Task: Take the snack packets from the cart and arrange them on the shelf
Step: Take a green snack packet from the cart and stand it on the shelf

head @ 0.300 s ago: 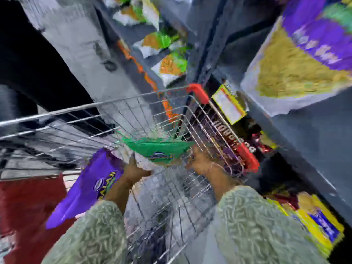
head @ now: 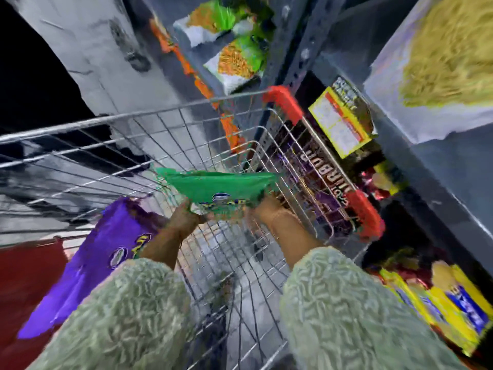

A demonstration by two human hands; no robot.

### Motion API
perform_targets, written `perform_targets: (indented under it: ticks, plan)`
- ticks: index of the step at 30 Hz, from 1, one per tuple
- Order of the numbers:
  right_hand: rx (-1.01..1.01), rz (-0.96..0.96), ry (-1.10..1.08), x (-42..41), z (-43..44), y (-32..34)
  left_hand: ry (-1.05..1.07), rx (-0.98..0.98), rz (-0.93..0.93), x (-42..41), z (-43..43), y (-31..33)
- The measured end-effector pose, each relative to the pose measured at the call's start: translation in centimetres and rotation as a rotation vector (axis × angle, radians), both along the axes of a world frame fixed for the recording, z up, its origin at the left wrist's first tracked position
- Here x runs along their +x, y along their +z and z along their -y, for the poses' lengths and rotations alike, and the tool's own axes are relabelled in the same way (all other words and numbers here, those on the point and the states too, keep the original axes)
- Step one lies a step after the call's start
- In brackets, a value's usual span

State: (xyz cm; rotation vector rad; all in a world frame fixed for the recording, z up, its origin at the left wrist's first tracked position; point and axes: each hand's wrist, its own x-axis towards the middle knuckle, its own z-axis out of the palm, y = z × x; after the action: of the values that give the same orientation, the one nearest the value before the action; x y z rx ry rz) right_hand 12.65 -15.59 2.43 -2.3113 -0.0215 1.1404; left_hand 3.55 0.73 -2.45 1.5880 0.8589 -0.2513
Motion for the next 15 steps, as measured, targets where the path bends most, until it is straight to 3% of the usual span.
perform_targets:
  ticks: [4, 8, 13, 15]
  plan:
    - [0.016, -0.008, -0.009, -0.4, 0.9, 4.2, 0.059, -0.066, 0.079, -0.9, 1.4, 3.7]
    - [0.211, 0.104, -0.094, -3.2, 4.1, 9.8, 0.082, -0.196, 0.249, -3.3, 4.3, 10.4]
    - [0.706, 0.281, -0.465, -8.4, 10.1, 18.1, -0.024, -0.083, 0.588, -5.1, 10.5, 19.9]
    - [0.778, 0.435, -0.603, -10.2, 13.6, 20.8, -0.102, -0.084, 0.688, -4.9, 14.1, 23.2]
